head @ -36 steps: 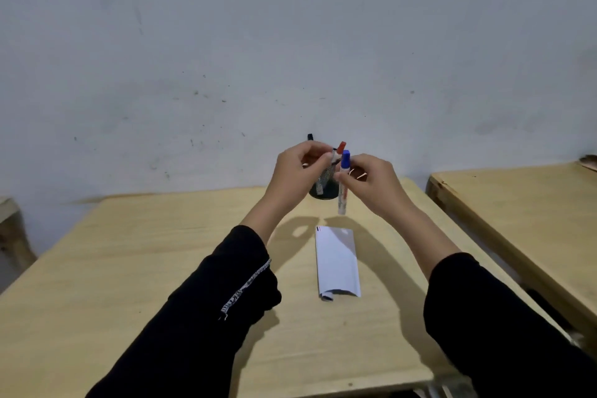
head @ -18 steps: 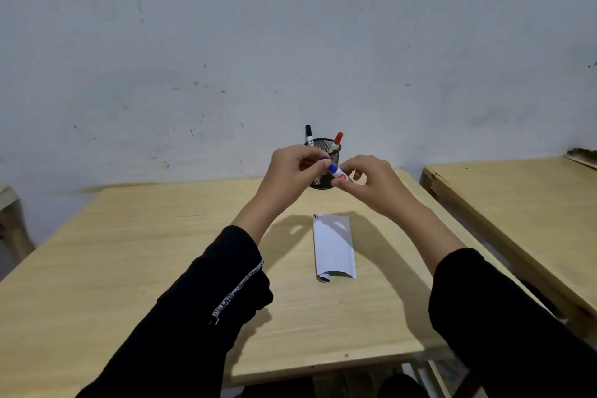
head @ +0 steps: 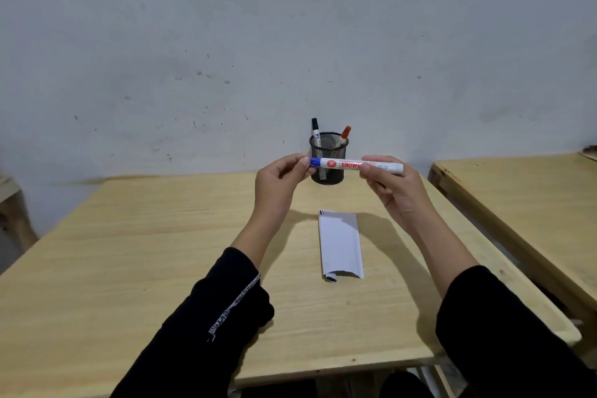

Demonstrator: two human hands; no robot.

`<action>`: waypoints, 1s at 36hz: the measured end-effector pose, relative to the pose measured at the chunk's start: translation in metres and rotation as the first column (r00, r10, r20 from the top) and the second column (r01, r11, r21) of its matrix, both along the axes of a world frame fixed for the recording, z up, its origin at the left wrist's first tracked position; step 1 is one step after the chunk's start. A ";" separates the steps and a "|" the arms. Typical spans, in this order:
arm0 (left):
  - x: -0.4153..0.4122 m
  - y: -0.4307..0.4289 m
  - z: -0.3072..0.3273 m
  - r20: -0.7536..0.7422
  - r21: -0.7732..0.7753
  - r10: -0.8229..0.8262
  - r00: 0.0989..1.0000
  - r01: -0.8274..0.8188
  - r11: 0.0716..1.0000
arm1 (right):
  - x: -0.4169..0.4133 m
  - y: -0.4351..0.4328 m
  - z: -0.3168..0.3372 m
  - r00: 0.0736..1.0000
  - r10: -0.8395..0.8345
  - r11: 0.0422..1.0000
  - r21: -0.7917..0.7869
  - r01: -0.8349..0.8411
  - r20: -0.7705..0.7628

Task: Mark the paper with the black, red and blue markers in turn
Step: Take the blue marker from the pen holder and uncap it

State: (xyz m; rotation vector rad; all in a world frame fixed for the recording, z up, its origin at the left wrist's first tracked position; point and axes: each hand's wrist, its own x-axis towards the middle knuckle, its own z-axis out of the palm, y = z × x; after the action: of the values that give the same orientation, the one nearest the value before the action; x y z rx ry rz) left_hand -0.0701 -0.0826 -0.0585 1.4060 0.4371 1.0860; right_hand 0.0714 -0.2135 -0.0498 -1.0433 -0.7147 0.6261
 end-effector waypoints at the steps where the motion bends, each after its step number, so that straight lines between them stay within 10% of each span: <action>1: 0.002 -0.001 -0.001 0.005 -0.012 -0.003 1.000 0.003 1.000 | -0.002 0.002 -0.001 0.996 0.006 0.999 0.042 -0.003 -0.092; 27: 0.006 0.017 -0.008 -0.204 0.095 -0.007 0.979 0.027 0.995 | -0.012 0.029 -0.011 0.989 0.037 0.992 0.122 -0.020 -0.141; 36: 0.002 0.041 -0.035 -0.559 0.216 0.199 0.805 -0.090 0.972 | 0.000 0.021 -0.027 0.992 -0.076 0.997 -0.016 0.075 -0.096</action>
State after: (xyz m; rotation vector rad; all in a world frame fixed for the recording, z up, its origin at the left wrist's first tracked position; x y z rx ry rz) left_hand -0.0684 -0.0416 -0.0933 1.8941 0.9181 0.8089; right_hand 0.0715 -0.1922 -0.0769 -1.0394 -0.5847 0.6116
